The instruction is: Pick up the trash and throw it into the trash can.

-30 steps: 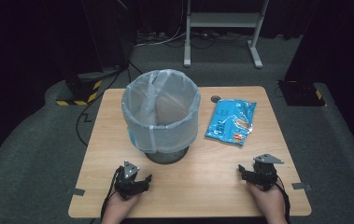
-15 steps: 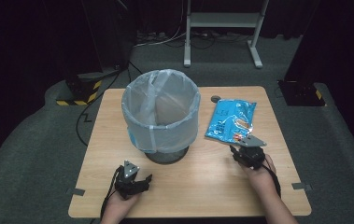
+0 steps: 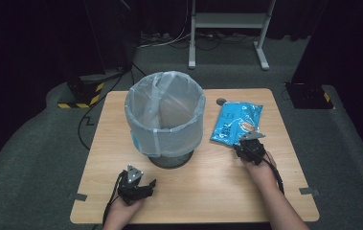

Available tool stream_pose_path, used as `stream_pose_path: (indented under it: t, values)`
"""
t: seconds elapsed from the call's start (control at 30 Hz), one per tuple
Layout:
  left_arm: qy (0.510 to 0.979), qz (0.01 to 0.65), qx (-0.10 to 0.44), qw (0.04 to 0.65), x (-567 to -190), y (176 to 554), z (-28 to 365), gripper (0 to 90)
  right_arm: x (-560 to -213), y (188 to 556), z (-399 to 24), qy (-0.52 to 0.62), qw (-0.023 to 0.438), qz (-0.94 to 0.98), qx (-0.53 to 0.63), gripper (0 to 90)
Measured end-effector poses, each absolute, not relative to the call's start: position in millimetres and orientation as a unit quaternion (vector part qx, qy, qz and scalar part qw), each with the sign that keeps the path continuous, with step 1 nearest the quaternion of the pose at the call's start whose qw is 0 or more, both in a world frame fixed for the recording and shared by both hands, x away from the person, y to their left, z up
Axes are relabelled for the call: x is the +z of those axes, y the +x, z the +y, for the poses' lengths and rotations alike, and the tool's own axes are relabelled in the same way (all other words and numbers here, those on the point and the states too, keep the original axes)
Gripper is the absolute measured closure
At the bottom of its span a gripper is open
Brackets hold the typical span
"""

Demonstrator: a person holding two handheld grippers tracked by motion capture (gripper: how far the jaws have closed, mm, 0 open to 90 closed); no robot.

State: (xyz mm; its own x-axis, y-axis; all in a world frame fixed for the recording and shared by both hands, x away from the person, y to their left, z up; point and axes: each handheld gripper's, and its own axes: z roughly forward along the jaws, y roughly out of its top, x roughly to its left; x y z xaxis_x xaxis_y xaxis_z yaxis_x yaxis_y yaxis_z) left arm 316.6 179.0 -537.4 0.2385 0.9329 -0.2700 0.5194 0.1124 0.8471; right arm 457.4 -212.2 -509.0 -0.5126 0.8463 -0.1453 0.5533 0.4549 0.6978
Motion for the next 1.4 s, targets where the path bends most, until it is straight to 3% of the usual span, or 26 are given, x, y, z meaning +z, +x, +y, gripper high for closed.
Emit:
stream_pose_path:
  t: [0.13,0.33,0.37,0.57,0.8,1.07,1.4]
  values:
    - [0.628,0.578,0.219,0.473,-537.4,316.6,178.7,26.0,-514.7,460.6,-215.9,0.435,0.23,0.817,0.3,65.1]
    - [0.63,0.577,0.221,0.471,-537.4,316.5,179.3,26.0,-517.9,460.9,-223.2,0.448,0.211,0.805,0.325,77.6]
    - [0.631,0.576,0.22,0.47,-537.3,316.4,179.4,26.1,-518.5,458.8,-220.5,0.441,0.217,0.808,0.324,82.9]
    - [0.623,0.579,0.221,0.477,-537.6,316.5,177.9,26.2,-520.7,454.2,-213.8,0.427,0.241,0.811,0.32,90.0]
    - [0.623,0.579,0.222,0.477,-537.7,316.4,177.8,26.2,-518.3,448.0,-207.5,0.413,0.267,0.809,0.323,90.0]
    - [0.62,0.582,0.225,0.476,-537.7,315.8,177.4,26.4,-484.8,420.8,-193.1,0.375,0.322,0.776,0.392,90.0]
    - [0.622,0.581,0.223,0.475,-537.5,315.9,178.0,26.7,-448.3,396.0,-191.4,0.35,0.347,0.739,0.458,90.0]
